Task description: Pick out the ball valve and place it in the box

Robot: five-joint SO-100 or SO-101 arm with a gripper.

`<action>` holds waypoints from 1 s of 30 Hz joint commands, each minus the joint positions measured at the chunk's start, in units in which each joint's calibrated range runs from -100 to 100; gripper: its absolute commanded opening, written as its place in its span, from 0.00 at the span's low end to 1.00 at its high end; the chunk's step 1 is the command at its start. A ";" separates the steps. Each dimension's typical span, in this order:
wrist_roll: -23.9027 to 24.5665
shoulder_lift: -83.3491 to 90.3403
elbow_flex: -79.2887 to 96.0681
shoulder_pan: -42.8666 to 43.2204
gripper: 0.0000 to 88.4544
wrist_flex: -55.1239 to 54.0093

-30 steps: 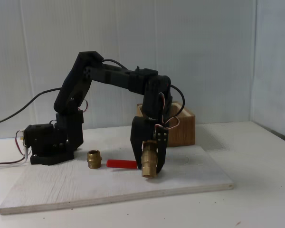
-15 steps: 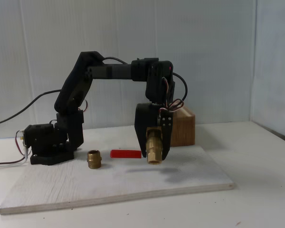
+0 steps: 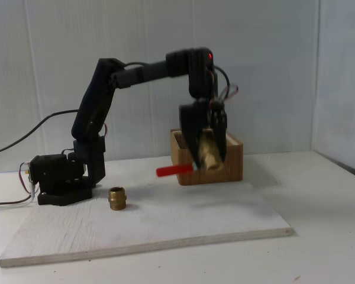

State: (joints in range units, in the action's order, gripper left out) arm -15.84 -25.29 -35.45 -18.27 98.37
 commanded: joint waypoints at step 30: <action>9.62 14.48 -17.08 25.28 0.04 -3.27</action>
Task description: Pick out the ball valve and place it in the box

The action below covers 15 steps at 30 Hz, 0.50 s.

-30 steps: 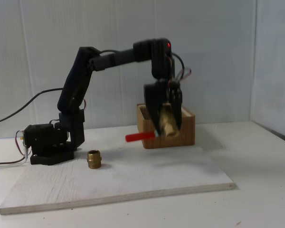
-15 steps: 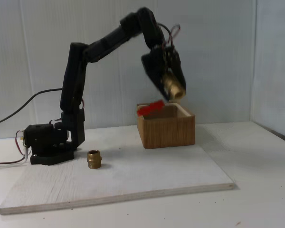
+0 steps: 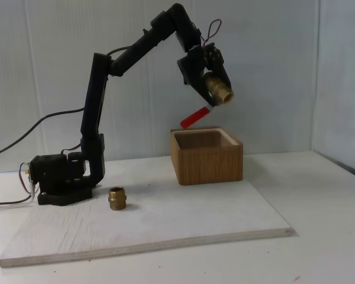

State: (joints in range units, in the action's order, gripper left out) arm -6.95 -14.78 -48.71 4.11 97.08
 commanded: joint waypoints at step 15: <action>0.53 -6.12 -4.09 9.61 0.04 -8.61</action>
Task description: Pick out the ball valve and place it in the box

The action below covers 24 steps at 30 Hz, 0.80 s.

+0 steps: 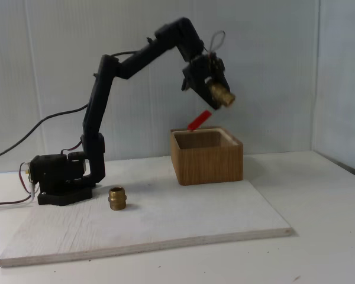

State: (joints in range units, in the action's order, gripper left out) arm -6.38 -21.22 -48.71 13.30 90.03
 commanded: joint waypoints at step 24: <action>-2.78 -4.43 -3.37 5.37 0.04 4.03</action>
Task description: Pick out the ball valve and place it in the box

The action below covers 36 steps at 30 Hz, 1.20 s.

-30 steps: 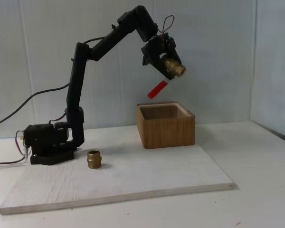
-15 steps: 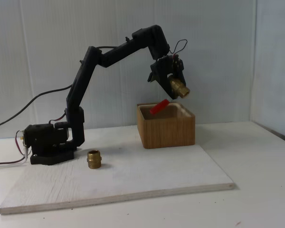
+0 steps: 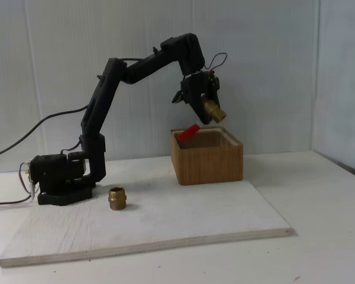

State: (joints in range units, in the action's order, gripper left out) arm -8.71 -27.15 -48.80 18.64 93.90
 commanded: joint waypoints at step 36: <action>1.36 1.50 -3.19 -2.92 0.04 -3.80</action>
State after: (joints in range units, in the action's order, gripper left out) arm -5.19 -27.23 -47.71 16.12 91.14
